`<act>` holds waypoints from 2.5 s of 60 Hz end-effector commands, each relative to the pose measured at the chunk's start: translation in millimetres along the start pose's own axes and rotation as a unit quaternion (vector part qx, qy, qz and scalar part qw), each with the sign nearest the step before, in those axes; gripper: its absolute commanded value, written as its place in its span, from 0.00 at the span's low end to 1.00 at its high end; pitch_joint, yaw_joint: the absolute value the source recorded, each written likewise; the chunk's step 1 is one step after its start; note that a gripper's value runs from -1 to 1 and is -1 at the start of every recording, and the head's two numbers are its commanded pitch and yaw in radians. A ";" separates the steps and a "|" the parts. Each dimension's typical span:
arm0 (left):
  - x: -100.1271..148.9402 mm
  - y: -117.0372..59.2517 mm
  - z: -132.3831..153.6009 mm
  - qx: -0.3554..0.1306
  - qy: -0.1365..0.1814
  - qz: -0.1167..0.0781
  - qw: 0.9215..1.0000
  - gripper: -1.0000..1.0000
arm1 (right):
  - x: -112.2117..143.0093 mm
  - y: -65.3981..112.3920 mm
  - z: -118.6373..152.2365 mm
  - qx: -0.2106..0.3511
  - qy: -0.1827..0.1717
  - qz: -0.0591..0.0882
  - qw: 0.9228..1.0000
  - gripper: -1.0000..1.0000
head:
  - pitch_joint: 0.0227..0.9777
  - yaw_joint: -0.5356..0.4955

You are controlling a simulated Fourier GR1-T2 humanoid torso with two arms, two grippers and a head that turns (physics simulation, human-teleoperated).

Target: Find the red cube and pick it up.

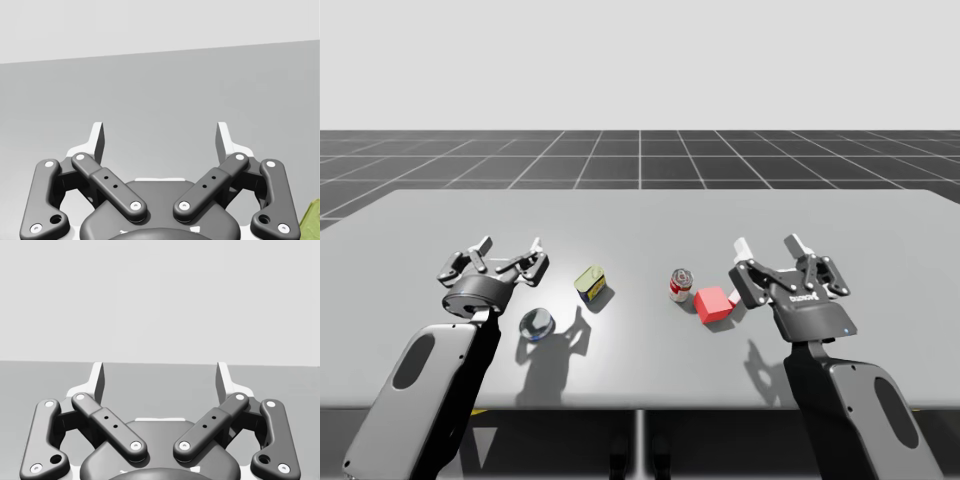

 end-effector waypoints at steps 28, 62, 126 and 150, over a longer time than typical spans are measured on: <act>-1.2 0.0 -0.9 -0.002 -0.004 -0.002 1.000 0.00 | -3.8 -3.7 -2.6 -0.008 0.022 -0.005 1.000 0.00 | 0.30 0.54; -0.9 -2.6 0.5 -0.012 -0.006 -0.003 1.000 0.00 | -7.1 -6.0 -4.5 -0.012 0.031 -0.001 0.999 0.00 | 0.76 0.40; -2.9 -13.3 1.5 -0.018 -0.002 -0.007 1.000 0.00 | -42.5 41.9 99.5 0.032 0.129 -0.017 0.991 0.00 | 0.85 0.25; -3.8 -14.6 2.0 -0.017 -0.003 -0.010 1.000 0.00 | -90.6 40.4 102.1 0.042 0.213 0.012 0.976 0.00 | 0.85 0.25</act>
